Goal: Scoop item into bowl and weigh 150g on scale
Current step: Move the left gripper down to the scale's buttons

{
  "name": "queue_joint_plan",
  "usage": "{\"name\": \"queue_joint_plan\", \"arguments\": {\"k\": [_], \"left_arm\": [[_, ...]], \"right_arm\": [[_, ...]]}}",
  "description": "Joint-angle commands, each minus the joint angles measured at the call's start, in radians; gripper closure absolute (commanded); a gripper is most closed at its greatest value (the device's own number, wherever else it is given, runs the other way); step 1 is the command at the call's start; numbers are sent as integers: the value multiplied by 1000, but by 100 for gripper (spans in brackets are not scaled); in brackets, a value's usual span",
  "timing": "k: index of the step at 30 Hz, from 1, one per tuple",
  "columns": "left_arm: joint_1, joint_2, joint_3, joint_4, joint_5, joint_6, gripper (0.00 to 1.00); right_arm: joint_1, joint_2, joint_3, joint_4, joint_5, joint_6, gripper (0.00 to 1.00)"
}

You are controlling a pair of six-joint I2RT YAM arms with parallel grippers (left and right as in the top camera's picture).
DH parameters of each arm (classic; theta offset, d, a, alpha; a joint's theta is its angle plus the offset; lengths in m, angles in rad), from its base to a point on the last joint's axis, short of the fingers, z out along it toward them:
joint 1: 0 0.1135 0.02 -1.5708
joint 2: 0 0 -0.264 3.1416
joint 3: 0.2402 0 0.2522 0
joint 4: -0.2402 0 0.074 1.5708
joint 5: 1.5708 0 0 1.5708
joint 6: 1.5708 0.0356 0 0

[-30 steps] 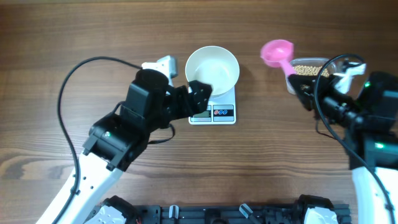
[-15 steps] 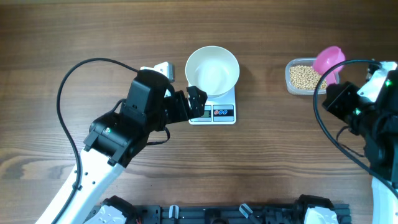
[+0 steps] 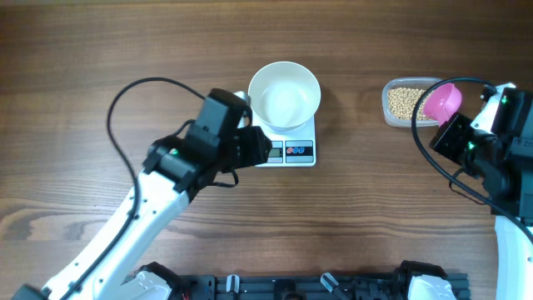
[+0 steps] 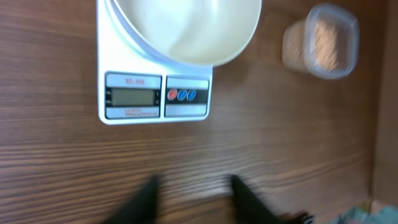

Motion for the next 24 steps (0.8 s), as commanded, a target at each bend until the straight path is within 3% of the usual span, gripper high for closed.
{"name": "queue_joint_plan", "arguments": {"k": [1, 13, 17, 24], "left_arm": [[-44, 63, 8, 5, 33, 35, 96], [-85, 136, 8, 61, 40, 58, 96], [-85, 148, 8, 79, 39, 138, 96], [-90, 196, 8, 73, 51, 145, 96]], "right_arm": [[-2, 17, -5, 7, 31, -39, 96], [-2, 31, -5, 62, 110, -40, 96], [-2, 35, -5, 91, 109, -48, 95], [-2, 52, -5, 171, 110, -196, 96]]}}
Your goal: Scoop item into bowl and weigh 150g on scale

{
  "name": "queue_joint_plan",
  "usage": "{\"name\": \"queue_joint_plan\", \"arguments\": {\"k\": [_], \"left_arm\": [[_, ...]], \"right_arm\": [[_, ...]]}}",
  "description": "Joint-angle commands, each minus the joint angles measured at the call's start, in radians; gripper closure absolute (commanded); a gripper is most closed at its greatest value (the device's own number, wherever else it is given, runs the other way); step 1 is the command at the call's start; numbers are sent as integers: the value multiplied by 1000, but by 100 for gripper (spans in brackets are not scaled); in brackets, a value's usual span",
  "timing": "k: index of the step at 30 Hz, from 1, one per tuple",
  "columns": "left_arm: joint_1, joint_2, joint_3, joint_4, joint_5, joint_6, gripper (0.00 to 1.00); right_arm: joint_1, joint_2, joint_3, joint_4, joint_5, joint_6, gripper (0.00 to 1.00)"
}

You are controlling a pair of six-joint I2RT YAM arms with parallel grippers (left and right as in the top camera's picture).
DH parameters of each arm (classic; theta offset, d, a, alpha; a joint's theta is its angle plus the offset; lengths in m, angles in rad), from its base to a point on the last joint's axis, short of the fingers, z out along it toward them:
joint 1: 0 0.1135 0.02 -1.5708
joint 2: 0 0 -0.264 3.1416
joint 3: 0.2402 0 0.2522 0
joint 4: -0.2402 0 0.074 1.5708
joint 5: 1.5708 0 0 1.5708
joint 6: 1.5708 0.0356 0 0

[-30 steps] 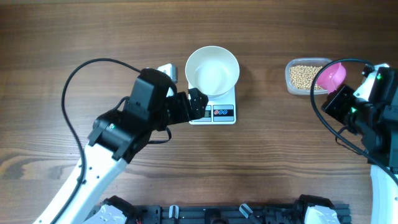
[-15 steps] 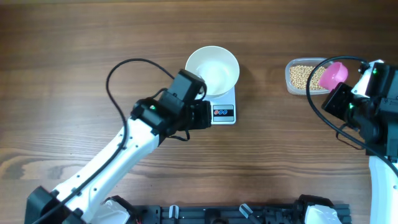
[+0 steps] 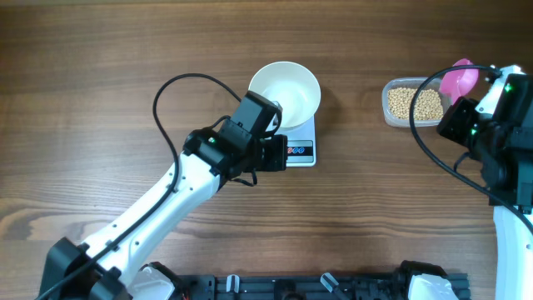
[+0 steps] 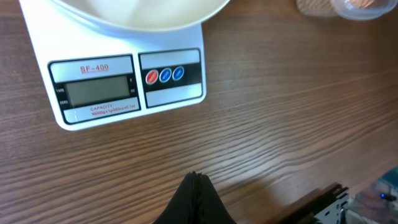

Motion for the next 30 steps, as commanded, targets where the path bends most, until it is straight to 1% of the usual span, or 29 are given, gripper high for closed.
{"name": "queue_joint_plan", "arguments": {"k": [1, 5, 10, 11, 13, 15, 18, 22, 30], "left_arm": [[-12, 40, 8, 6, 19, 53, 96], [-41, 85, 8, 39, -22, 80, 96], [-86, 124, 8, 90, -254, 84, 96], [-97, 132, 8, 108, -312, 97, 96], [-120, 150, 8, 151, -381, 172, 96], [-143, 167, 8, 191, -390, 240, 96], [-173, 201, 8, 230, -411, 282, 96], [-185, 248, 8, 231, -515, 285, 96], [-184, 288, 0, 235, -520, 285, 96]], "right_arm": [[-2, 19, 0, 8, 23, -97, 96], [-2, 19, 0, -4, 25, -91, 96], [-2, 19, 0, 8, 35, -93, 96], [-2, 19, 0, 11, 55, -93, 96], [-2, 19, 0, 23, 106, -93, 96], [-2, 19, 0, 33, 153, -94, 96], [-2, 19, 0, 40, 196, -95, 96], [-2, 19, 0, 45, 205, -95, 96], [-2, 19, 0, 82, 205, -95, 96]]}}
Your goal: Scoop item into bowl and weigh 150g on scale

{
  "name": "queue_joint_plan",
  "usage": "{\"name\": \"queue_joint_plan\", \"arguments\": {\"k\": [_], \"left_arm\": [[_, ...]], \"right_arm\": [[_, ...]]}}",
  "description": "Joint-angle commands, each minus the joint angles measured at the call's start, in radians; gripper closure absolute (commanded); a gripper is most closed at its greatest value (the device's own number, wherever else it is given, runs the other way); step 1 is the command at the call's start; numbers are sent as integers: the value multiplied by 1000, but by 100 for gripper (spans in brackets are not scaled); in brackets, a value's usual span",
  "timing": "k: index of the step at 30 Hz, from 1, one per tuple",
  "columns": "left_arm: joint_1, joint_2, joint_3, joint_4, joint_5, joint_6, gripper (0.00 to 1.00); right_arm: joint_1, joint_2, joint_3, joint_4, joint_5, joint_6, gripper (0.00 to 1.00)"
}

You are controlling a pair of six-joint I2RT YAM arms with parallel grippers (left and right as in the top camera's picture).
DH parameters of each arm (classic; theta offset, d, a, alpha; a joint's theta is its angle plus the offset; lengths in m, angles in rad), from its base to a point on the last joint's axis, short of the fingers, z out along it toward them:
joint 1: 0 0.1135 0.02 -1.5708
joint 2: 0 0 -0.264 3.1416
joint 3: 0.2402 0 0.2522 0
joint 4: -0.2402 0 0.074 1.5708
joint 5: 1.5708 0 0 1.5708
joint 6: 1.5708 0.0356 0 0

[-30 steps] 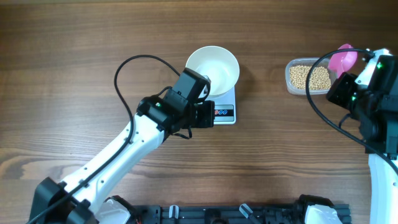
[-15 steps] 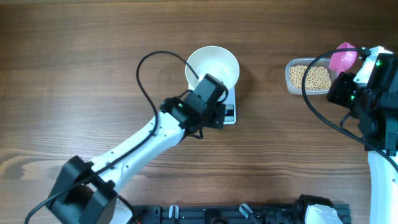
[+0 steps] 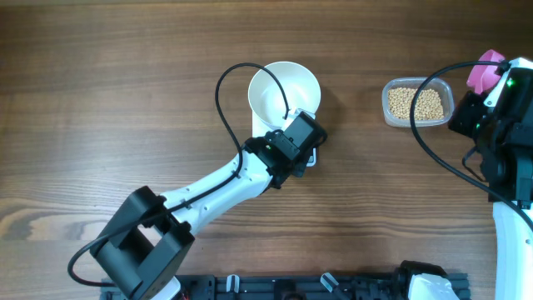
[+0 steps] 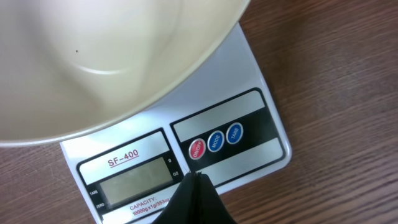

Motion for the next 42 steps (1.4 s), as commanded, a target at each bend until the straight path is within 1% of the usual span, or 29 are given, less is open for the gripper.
{"name": "queue_joint_plan", "arguments": {"k": [1, 5, 10, 13, 23, 34, 42], "left_arm": [[1, 21, -7, 13, -38, 21, 96], [1, 24, -55, 94, -39, 21, 96], [1, 25, -82, 150, -39, 30, 96], [1, 28, -82, 156, -39, 59, 96], [1, 99, -82, 187, -42, 57, 96], [1, 101, -82, 217, -42, 58, 96], [1, 101, -82, 208, -42, 58, 96]], "right_arm": [[-2, 5, 0, 16, 25, -13, 96], [-2, 5, 0, 19, 25, -13, 96], [-2, 5, 0, 18, 25, -13, 95], [-2, 5, 0, 15, 25, -13, 96], [-2, 5, 0, -2, 25, -13, 96], [-2, 5, 0, -8, 25, -13, 96], [-2, 5, 0, -14, 25, -13, 96]]}}
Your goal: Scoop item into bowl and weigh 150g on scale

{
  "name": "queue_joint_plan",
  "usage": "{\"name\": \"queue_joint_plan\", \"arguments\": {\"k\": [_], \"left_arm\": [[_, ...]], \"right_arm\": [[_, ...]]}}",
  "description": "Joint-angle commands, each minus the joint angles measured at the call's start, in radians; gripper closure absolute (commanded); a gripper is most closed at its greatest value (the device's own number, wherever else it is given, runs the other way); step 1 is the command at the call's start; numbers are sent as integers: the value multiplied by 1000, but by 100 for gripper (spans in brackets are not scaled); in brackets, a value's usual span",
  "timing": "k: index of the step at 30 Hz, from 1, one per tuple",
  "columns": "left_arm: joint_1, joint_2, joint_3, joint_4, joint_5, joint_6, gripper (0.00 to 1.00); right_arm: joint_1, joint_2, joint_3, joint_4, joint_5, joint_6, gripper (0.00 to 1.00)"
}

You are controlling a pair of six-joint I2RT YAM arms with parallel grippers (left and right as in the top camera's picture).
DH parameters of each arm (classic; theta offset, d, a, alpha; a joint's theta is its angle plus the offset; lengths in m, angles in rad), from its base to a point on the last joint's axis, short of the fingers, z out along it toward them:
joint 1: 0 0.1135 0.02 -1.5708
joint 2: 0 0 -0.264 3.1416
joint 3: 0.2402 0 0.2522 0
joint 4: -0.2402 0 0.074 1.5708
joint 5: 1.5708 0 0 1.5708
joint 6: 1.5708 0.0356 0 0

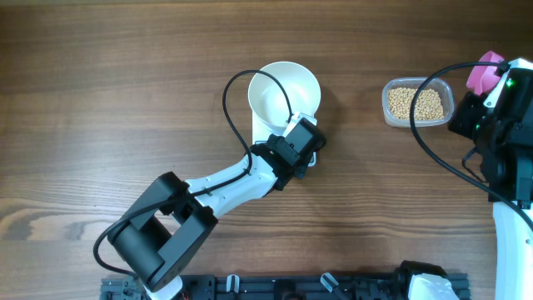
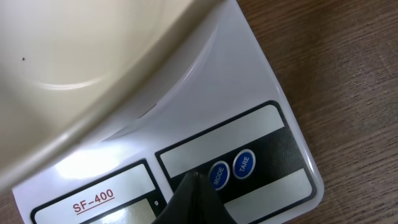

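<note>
An empty white bowl [image 1: 284, 94] [image 2: 74, 56] stands on the white scale [image 1: 257, 127] [image 2: 249, 74]. My left gripper [image 1: 301, 147] [image 2: 196, 177] is shut with nothing in it. Its tips rest on or just over the scale's black button panel, left of the blue MODE button [image 2: 219, 174] and the TARE button [image 2: 244, 163]. The red button is hidden under them. A clear tub of beans [image 1: 416, 102] sits at the right. My right gripper [image 1: 497, 77] holds the pink scoop [image 1: 481, 72] up, right of the tub.
The left arm [image 1: 225, 183] stretches across the wood table [image 1: 100, 100] from the front left, with its black cable looping beside the bowl. A black rail [image 1: 291, 287] runs along the front edge.
My shut left gripper has moved further onto the scale's button panel, and its tips now cover the red button's place. The right arm and scoop have not moved.
First my left gripper stood open left of the scale, and the scoop was over the bean tub. Then the left gripper was shut in front of the scale, and the scoop was behind the tub. Later the tips reached the button panel; now they are on it.
</note>
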Motion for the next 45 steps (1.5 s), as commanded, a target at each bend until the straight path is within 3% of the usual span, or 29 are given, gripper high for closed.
{"name": "queue_joint_plan", "arguments": {"k": [1, 39, 45], "left_arm": [[1, 6, -8, -2, -20, 12, 96], [38, 13, -34, 41, -31, 12, 96], [47, 13, -34, 60, 38, 62, 96]], "right_arm": [[-2, 5, 0, -3, 25, -13, 96], [-2, 5, 0, -28, 24, -13, 96], [-2, 5, 0, -28, 25, -13, 96]]}}
